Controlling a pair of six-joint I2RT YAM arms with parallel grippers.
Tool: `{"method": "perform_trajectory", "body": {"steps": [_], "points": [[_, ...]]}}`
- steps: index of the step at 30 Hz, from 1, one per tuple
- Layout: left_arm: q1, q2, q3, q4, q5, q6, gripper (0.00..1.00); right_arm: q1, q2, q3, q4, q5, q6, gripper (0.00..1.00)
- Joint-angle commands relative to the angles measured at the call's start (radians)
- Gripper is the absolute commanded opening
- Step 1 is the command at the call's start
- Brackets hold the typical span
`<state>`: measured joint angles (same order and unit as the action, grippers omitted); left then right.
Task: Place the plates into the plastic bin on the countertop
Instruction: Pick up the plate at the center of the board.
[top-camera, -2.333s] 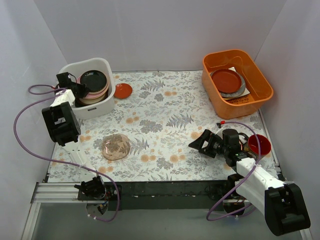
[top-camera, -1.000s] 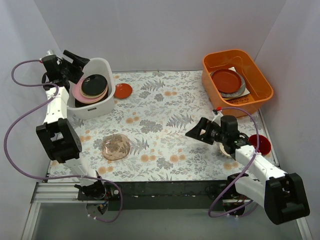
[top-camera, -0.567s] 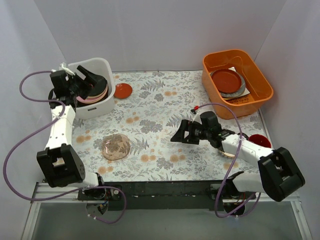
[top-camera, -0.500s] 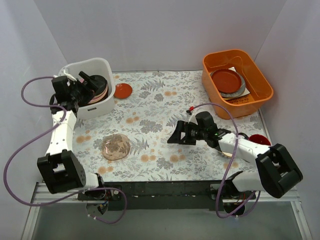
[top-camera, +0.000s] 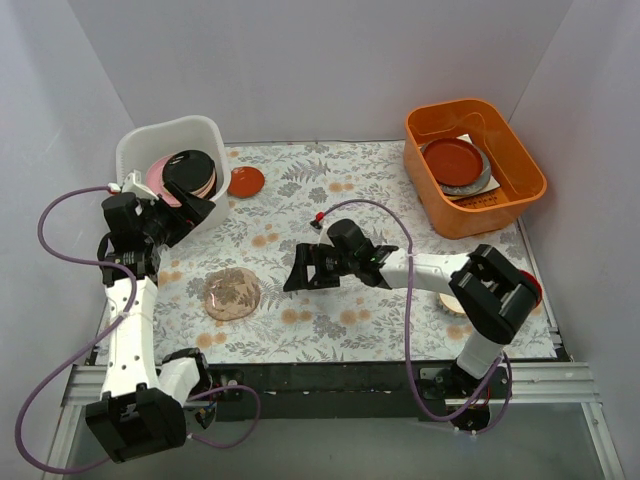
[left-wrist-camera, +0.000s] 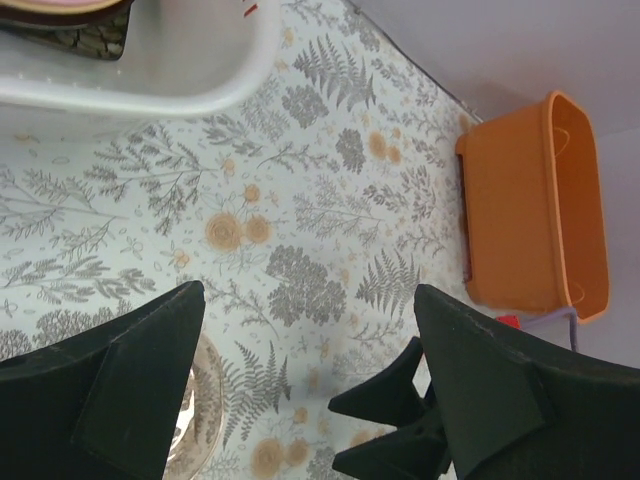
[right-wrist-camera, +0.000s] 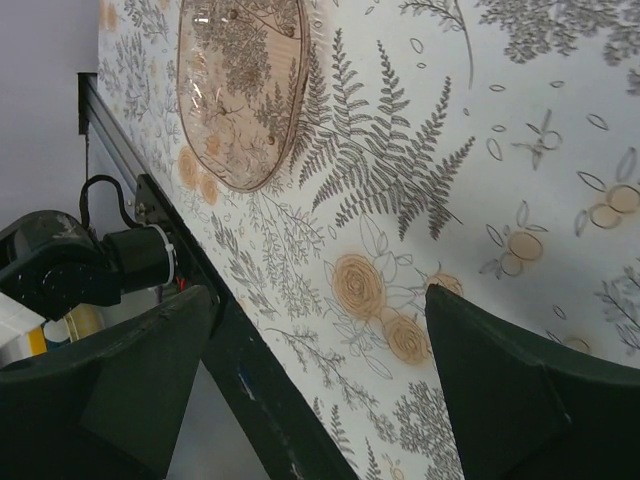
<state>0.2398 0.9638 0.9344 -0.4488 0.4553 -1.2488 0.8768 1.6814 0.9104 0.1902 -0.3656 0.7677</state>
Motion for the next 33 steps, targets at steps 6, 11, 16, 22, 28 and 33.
{"method": "perform_trajectory", "body": {"steps": [6, 11, 16, 22, 28, 33], "points": [[-0.005, -0.117, -0.019, -0.146, -0.004, 0.063, 0.86, 0.06, 0.193, 0.166, 0.15, 0.071, 0.076, 0.88], [-0.004, -0.125, -0.005, -0.156, -0.003, 0.065, 0.86, 0.094, 0.293, 0.274, 0.156, 0.083, 0.097, 0.83], [-0.005, -0.12, 0.0, -0.163, 0.003, 0.069, 0.86, 0.113, 0.366, 0.321, 0.14, 0.103, 0.125, 0.77], [-0.004, -0.119, -0.005, -0.165, 0.01, 0.069, 0.85, 0.14, 0.42, 0.377, 0.111, 0.143, 0.127, 0.71], [-0.005, -0.129, -0.005, -0.176, 0.011, 0.069, 0.85, 0.157, 0.477, 0.409, 0.065, 0.163, 0.159, 0.59], [-0.004, -0.126, 0.006, -0.174, 0.025, 0.054, 0.84, 0.171, 0.512, 0.433, 0.015, 0.194, 0.186, 0.45]]}}
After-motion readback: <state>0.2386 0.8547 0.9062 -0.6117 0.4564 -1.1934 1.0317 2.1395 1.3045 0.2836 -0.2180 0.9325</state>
